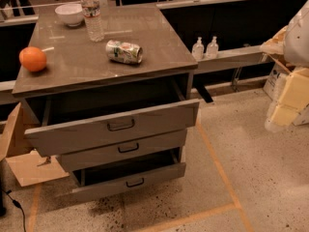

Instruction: Open bottom drawer

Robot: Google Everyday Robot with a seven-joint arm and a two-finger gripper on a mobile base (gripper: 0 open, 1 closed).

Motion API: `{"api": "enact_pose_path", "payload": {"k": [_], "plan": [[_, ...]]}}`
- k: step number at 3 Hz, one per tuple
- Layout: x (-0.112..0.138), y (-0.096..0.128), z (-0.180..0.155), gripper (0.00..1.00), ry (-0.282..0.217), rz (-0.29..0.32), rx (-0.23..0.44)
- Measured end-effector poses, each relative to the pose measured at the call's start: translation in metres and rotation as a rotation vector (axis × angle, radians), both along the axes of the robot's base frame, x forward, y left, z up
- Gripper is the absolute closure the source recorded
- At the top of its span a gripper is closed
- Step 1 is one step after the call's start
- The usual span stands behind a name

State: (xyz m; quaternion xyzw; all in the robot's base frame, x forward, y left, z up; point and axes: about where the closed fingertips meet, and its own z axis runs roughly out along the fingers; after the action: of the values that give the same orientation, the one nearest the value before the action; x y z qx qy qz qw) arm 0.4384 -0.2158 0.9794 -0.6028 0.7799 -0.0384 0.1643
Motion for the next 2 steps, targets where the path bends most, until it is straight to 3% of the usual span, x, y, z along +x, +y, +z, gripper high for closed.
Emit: {"api": "enact_pose_path", "payload": {"k": [2], "plan": [[-0.001,-0.008,-0.019,0.00,-0.004,-0.007,0.009]]}}
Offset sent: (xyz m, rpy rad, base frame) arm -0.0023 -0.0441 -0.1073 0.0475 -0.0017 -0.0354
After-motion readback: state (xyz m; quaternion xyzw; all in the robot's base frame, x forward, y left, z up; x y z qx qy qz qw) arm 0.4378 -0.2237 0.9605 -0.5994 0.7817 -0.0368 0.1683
